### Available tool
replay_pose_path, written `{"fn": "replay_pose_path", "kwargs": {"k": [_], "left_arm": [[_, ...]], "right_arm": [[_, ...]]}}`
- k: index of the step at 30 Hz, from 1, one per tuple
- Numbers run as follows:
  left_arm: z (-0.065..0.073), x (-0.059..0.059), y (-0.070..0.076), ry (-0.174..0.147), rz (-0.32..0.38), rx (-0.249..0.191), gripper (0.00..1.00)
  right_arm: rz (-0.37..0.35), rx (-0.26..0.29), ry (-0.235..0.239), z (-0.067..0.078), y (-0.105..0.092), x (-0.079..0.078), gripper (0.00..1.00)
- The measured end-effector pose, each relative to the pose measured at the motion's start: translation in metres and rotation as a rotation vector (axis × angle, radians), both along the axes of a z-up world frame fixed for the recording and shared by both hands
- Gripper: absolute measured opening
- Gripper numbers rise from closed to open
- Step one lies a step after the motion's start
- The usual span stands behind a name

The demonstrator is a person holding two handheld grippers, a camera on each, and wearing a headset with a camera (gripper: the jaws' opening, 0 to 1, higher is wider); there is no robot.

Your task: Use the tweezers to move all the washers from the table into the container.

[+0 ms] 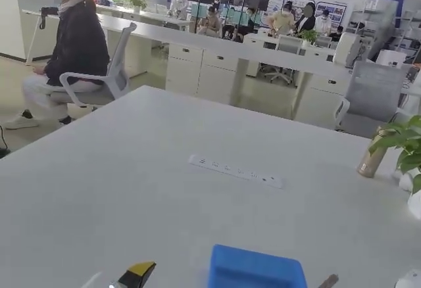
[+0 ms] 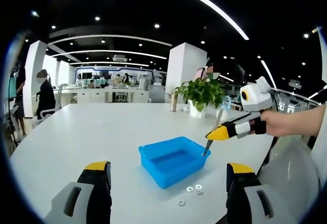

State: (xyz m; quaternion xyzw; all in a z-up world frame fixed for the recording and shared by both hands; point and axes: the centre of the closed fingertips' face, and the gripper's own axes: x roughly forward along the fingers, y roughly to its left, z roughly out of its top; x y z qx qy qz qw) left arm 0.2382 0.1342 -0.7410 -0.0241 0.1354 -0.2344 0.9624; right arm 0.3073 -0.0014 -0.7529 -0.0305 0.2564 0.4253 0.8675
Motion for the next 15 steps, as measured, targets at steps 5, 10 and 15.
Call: {"fn": "replay_pose_path", "kwargs": {"k": [5, 10, 15], "left_arm": [[0.0, -0.001, -0.001, -0.002, -0.002, -0.003, 0.95], [-0.003, -0.002, -0.002, 0.015, -0.01, 0.006, 0.95], [-0.004, -0.002, -0.001, 0.02, -0.008, 0.003, 0.95]], "right_arm": [[-0.032, 0.006, 0.016, -0.008, -0.001, 0.017, 0.03], [-0.098, -0.014, 0.051, -0.024, -0.009, 0.039, 0.03], [-0.069, -0.072, 0.053, -0.038, -0.002, 0.047, 0.03]]}}
